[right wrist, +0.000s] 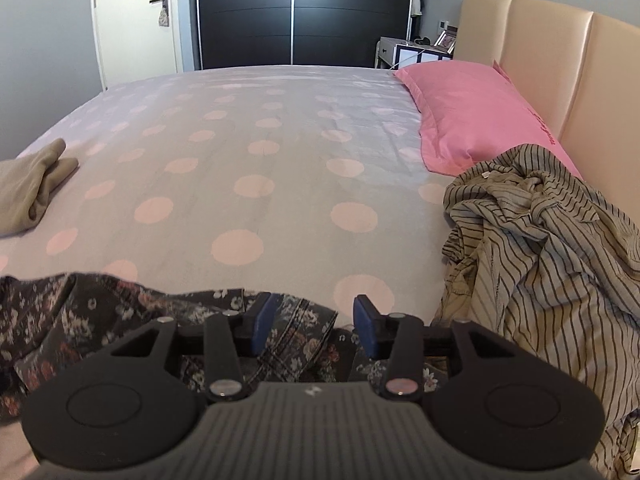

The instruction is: Fold clothes

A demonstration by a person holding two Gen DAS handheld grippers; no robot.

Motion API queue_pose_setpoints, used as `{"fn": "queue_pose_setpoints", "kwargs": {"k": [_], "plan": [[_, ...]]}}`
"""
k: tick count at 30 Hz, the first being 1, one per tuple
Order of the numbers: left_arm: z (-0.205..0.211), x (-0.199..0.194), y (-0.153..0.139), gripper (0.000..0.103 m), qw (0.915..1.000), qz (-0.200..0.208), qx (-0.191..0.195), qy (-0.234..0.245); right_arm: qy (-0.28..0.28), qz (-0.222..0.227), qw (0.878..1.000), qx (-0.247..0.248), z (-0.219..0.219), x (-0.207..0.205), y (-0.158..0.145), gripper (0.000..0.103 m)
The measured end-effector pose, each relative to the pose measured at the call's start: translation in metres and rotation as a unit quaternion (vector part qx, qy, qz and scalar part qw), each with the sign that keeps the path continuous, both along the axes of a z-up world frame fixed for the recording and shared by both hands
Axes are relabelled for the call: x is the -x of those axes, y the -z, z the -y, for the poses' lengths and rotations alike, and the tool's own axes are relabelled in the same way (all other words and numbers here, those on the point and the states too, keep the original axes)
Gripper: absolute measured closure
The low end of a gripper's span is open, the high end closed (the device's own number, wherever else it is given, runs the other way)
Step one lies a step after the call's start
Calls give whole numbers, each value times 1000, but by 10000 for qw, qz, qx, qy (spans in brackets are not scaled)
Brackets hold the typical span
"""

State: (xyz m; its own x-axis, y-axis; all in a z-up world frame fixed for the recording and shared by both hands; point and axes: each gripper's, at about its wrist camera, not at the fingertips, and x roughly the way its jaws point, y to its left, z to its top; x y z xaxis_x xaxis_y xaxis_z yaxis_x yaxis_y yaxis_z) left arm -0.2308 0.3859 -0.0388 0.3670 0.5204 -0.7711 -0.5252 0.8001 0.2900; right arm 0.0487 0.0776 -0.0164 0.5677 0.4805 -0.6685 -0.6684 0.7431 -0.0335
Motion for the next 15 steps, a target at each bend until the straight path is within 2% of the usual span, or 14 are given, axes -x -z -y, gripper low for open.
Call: {"fn": "queue_pose_setpoints", "kwargs": {"k": [4, 7, 11, 15], "plan": [[18, 9, 12, 73, 9998, -157, -80, -116, -12, -11, 9999, 147, 3, 5, 8, 56], [32, 17, 16, 74, 9998, -11, 36, -195, 7, -7, 9999, 154, 5, 8, 9, 56], [46, 22, 17, 75, 9993, 182, -96, -316, 2, 22, 9999, 123, 5, 10, 7, 56], [41, 30, 18, 81, 9976, 423, 117, -540, -95, 70, 9999, 71, 5, 13, 6, 56]]}}
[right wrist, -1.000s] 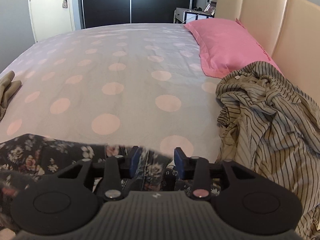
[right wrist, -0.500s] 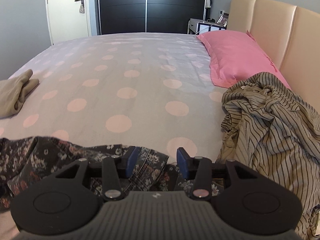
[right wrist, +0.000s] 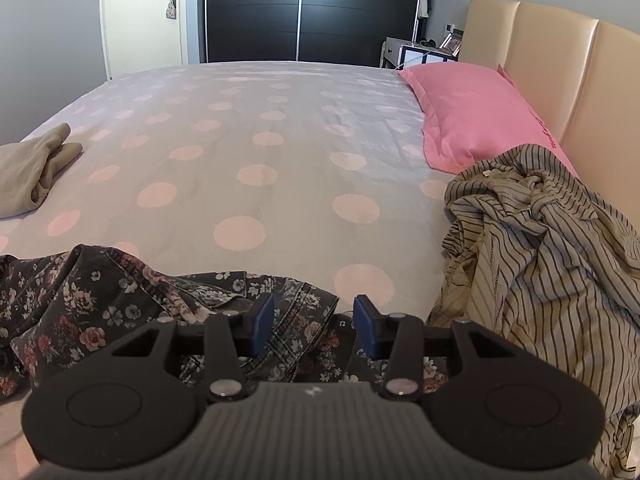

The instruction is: Fold clothes

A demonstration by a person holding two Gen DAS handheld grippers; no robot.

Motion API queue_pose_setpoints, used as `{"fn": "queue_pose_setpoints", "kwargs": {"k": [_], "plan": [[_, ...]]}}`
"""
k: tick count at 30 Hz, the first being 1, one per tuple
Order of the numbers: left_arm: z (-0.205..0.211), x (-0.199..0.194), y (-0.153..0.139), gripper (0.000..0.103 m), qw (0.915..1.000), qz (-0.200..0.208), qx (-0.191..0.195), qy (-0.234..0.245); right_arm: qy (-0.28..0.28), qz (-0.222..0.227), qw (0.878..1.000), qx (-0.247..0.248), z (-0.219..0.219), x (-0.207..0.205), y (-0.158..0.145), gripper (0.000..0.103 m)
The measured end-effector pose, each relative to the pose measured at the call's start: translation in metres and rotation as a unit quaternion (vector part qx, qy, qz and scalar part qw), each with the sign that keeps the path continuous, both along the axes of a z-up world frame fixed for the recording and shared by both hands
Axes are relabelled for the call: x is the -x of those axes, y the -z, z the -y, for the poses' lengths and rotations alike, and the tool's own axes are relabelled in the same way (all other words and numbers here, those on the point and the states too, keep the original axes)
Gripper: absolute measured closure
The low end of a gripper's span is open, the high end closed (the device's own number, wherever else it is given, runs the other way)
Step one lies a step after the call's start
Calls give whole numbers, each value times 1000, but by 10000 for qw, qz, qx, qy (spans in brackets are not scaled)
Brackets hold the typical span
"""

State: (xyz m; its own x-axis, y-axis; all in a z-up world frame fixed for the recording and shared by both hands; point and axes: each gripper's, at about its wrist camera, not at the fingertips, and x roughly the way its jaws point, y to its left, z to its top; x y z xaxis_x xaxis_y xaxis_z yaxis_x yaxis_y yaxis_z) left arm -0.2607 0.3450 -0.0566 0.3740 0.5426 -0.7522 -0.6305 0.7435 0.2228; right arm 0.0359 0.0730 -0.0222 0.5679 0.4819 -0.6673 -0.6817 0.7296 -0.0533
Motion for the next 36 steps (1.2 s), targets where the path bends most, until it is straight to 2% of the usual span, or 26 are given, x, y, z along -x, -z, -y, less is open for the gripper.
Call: {"fn": "queue_pose_setpoints", "kwargs": {"k": [2, 5, 10, 14, 18, 23, 26, 29, 31, 36], "plan": [[0, 4, 1, 83, 9998, 161, 134, -13, -53, 29, 10000, -13, 0, 2, 0, 56], [10, 3, 0, 83, 9994, 305, 75, 142, -48, 155, 9999, 33, -2, 4, 1, 56], [14, -5, 10, 83, 9999, 22, -85, -51, 31, 303, 9995, 51, -4, 5, 1, 57], [8, -7, 18, 83, 9996, -154, -62, -244, 89, 220, 9997, 42, -5, 2, 4, 56], [0, -12, 29, 83, 9981, -346, 27, -511, -229, 157, 9996, 91, -9, 7, 8, 55], [-11, -14, 39, 83, 9946, -573, 63, -860, -920, 260, 9950, 279, -16, 20, 14, 44], [-19, -9, 36, 84, 9927, -523, 127, -1076, -1350, 375, 9892, 422, -18, 27, 18, 38], [-27, -4, 30, 96, 9904, -465, 83, -1295, -1657, 388, 9837, 577, -20, 33, 25, 37], [-34, 2, 21, 101, 9878, -354, -97, -1511, -1862, 373, 9794, 692, -22, 38, 30, 38], [-51, 20, -1, 103, 9769, -18, -459, -2087, -2150, 233, 9717, 948, -26, 47, 46, 39]]}}
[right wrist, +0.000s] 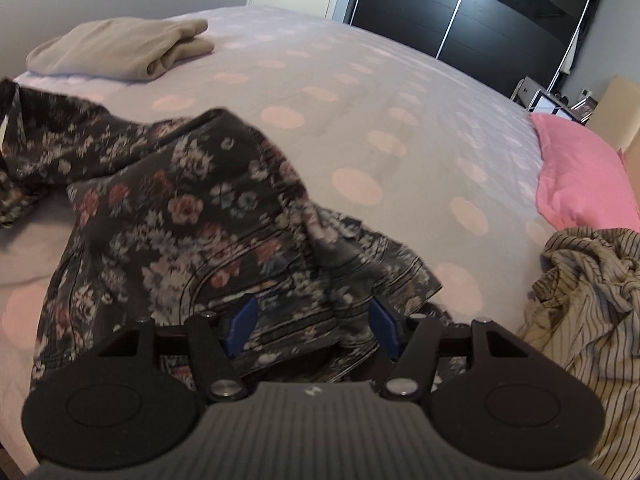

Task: Fold clothes
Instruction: 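Lift the floral shirt up with both grippers to shake it out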

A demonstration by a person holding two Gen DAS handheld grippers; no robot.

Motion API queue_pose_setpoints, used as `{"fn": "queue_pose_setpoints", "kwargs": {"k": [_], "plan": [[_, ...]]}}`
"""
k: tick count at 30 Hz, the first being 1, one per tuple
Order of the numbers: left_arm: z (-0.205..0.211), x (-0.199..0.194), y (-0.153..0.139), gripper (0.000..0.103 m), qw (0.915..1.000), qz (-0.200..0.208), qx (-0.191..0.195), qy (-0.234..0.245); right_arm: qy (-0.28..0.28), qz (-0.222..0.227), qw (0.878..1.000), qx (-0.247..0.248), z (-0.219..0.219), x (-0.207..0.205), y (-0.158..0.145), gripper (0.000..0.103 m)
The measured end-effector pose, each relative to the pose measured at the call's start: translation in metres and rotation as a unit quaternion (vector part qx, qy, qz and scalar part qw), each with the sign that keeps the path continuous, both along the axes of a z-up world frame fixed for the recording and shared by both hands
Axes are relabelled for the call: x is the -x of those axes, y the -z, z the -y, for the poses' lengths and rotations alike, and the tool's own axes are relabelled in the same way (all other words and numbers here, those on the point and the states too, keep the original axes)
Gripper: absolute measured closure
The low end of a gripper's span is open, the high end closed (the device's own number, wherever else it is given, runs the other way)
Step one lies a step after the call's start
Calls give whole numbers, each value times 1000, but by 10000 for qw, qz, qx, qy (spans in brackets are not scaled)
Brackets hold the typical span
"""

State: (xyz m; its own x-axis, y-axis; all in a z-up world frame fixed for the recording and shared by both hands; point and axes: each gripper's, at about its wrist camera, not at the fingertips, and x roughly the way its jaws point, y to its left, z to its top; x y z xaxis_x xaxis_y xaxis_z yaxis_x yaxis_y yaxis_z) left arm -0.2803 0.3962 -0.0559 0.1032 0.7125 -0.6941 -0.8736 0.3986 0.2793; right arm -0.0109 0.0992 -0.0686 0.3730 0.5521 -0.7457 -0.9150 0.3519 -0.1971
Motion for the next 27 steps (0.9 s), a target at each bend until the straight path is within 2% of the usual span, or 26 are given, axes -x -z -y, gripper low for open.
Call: {"fn": "queue_pose_setpoints", "kwargs": {"k": [4, 6, 16, 19, 24, 25, 26, 27], "plan": [[-12, 8, -9, 103, 9995, 88, -111, -280, 235, -273, 9994, 12, 0, -9, 9, 47], [-17, 7, -10, 103, 9995, 16, -125, -274, 298, -293, 9991, -19, -1, -13, 11, 47], [-46, -27, -19, 103, 9985, -367, -291, 272, -1, -397, 9992, 17, -20, -38, 24, 44], [-50, -31, -12, 103, 9988, -347, -211, 261, -191, -376, 9990, 135, -27, -41, 31, 41], [-54, -36, -6, 103, 9986, -407, -193, 280, -321, -664, 9967, 339, -34, -48, 50, 41], [-54, -36, -6, 103, 9986, -405, -192, 277, -349, -696, 9963, 367, -34, -47, 53, 46], [-54, -36, -6, 103, 9987, -390, -178, 260, -399, -733, 9957, 393, -33, -46, 55, 55], [-55, -35, -5, 103, 9988, -387, -165, 243, -455, -750, 9953, 417, -32, -43, 57, 59]]}}
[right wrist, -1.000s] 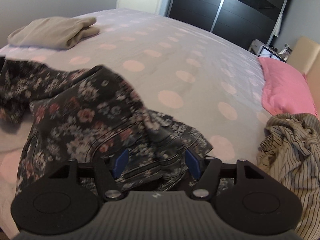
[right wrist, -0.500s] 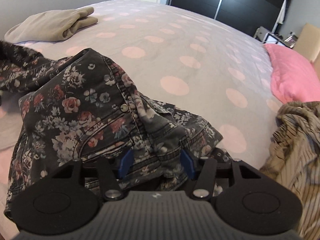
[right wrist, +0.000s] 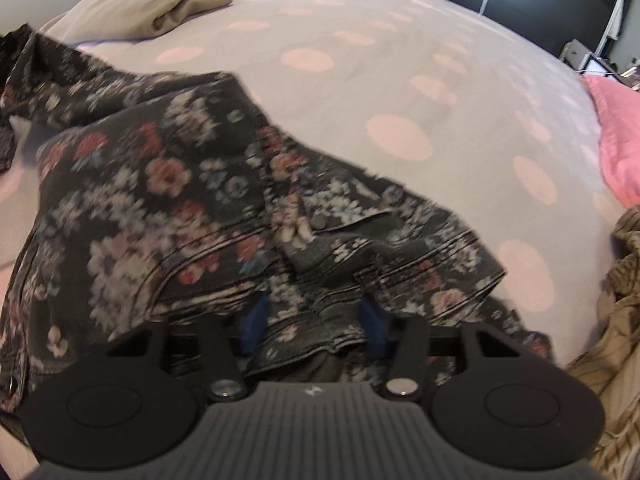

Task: Fold clothes
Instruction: 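Lift the floral shirt up with both grippers to shake it out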

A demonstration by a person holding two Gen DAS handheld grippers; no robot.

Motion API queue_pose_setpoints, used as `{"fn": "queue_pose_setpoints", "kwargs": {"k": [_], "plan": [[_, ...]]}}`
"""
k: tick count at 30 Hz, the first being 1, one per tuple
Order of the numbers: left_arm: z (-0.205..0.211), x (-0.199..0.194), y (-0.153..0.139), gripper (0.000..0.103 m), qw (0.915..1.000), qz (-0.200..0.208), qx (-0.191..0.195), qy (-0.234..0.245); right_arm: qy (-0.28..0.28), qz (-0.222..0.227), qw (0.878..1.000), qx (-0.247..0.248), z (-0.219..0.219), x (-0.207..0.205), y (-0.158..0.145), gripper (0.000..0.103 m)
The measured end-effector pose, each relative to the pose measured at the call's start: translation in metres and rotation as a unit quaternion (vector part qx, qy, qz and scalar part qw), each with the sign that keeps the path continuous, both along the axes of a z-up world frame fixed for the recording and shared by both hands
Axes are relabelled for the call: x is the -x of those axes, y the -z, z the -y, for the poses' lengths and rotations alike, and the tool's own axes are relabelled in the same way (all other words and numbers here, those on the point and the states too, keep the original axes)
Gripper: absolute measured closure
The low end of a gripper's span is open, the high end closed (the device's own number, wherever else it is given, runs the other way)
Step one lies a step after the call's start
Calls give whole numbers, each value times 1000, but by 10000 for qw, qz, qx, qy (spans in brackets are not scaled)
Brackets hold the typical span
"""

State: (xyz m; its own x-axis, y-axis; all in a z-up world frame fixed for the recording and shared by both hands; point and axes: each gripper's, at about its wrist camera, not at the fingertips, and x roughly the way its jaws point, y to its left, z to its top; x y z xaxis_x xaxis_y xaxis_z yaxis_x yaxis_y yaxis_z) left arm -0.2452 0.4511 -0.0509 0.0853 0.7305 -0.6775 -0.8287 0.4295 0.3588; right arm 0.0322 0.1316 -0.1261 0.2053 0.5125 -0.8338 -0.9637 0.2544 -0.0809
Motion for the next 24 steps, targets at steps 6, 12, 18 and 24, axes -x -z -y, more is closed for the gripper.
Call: {"fn": "queue_pose_setpoints", "kwargs": {"k": [6, 12, 18, 24], "plan": [[-5, 2, 3, 103, 9999, 4, 67, -115, 42, 405, 9992, 63, 5, 7, 3, 92], [-7, 18, -9, 103, 9989, 318, -20, -352, 223, 620, 9974, -292, 20, 15, -19, 95], [1, 39, -39, 103, 9933, 739, -674, -584, 774, 1020, 9854, -1118, 54, 21, -76, 96], [7, 64, -84, 103, 9818, 1242, -1205, -786, 1223, 1943, 9544, -1908, 87, 49, -150, 96]]}}
